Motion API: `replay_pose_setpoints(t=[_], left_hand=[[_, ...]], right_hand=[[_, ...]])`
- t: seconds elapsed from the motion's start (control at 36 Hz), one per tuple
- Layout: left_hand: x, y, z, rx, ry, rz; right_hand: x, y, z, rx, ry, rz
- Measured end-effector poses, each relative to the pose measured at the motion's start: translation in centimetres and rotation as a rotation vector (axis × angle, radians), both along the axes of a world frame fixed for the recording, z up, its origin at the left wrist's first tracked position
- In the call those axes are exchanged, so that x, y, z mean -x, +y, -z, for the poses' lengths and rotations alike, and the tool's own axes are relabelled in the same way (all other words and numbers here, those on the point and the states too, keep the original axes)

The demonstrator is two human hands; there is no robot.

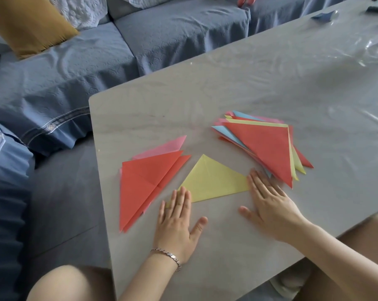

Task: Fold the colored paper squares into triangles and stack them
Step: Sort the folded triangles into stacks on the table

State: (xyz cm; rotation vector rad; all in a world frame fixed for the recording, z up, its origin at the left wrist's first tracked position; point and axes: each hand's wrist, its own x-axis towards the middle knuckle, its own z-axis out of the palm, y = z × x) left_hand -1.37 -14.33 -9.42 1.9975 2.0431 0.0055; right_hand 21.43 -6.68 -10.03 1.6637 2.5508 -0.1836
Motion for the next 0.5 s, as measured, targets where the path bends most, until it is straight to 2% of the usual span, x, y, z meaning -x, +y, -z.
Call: replay_pose_setpoints(t=[0.08,0.22,0.33,0.42,0.5], left_hand=[[0.12,-0.12,-0.09,0.017,0.013,-0.043],[0.64,-0.58,0.56,-0.106,0.015,-0.092],[0.98,-0.66,0.16,-0.034,0.087,-0.126],[1.02,-0.82,0.16,-0.009,0.074,-0.146],[0.89,-0.83,0.08,-0.116,0.054,-0.161]], right_hand=[[-0.17,-0.13,0.10,-0.046,0.003,0.002],[-0.22,-0.26,0.30,-0.039,0.005,0.021],[-0.12,-0.39,-0.05,0.001,-0.019,0.026],[-0.11,-0.37,-0.08,-0.060,0.017,0.013],[0.12,-0.24,-0.24,-0.099,0.088,-0.024]])
